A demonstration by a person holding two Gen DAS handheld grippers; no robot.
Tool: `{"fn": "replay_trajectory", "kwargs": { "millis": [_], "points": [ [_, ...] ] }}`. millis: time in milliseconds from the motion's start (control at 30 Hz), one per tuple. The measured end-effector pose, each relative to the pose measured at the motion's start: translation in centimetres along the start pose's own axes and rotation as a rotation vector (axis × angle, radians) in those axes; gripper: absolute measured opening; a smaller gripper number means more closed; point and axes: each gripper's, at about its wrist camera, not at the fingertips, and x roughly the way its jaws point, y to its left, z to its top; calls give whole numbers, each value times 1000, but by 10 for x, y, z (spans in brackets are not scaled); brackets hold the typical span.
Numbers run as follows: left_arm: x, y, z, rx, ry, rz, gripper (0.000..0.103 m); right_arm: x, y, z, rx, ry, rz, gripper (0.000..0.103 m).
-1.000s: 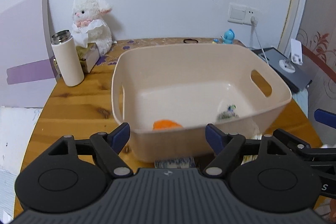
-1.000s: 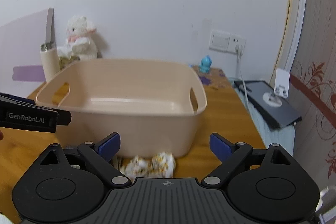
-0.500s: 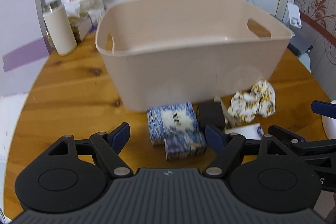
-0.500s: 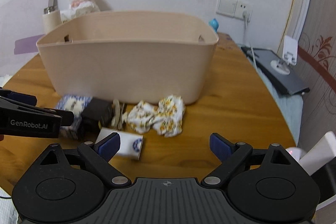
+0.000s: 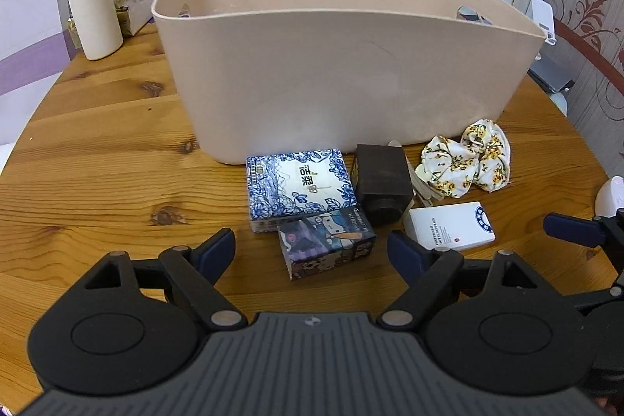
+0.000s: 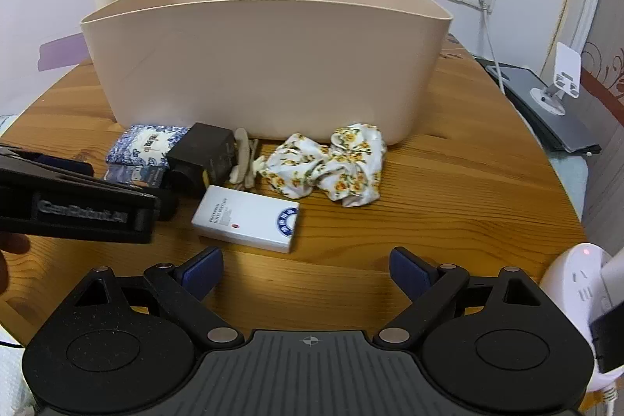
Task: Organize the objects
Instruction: 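Grasp the small cartoon box with the left tool while the right tool grasps the white box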
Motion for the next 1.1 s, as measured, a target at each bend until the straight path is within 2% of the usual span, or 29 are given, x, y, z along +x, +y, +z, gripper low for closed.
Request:
{"fn": "replay_trajectory", "kwargs": {
  "millis": [100,200,333,400,500,567,633,700,733,767,833,867,933,1100],
  "points": [
    [8,0,0,-19,17,18,86,4,1,1,2,1,15,94],
    [10,2,-1,-29,7,36,86,9,0,3,14,-4,28,94],
    [7,15,-3,-110,-15,39,86,15,1,5,32,-26,30,94],
    [7,18,-3,-109,-15,38,84,16,4,6,32,-33,30,94],
    [6,19,-4,-84,-21,66,77,16,7,7,30,-40,35,93],
    [4,20,-5,-85,-33,92,68,16,10,7,27,-45,40,91],
    [3,20,-7,-80,-38,97,66,15,13,6,16,-53,43,85],
    [1,20,-9,-67,-46,106,58,13,15,5,0,-60,52,77],
    [0,21,-10,-64,-51,101,53,11,15,5,-5,-62,62,67],
    [-1,23,-10,-64,-52,98,52,10,16,6,-7,-64,70,62],
    [-2,25,-10,-61,-51,87,52,8,16,6,-12,-68,72,44],
    [-3,26,-10,-62,-51,82,52,6,17,6,-15,-68,74,43],
    [-3,27,-12,-63,-51,76,52,5,18,6,-21,-68,76,34],
    [-9,30,-15,-68,-44,55,51,0,18,3,-33,-70,73,30]
  ]
}}
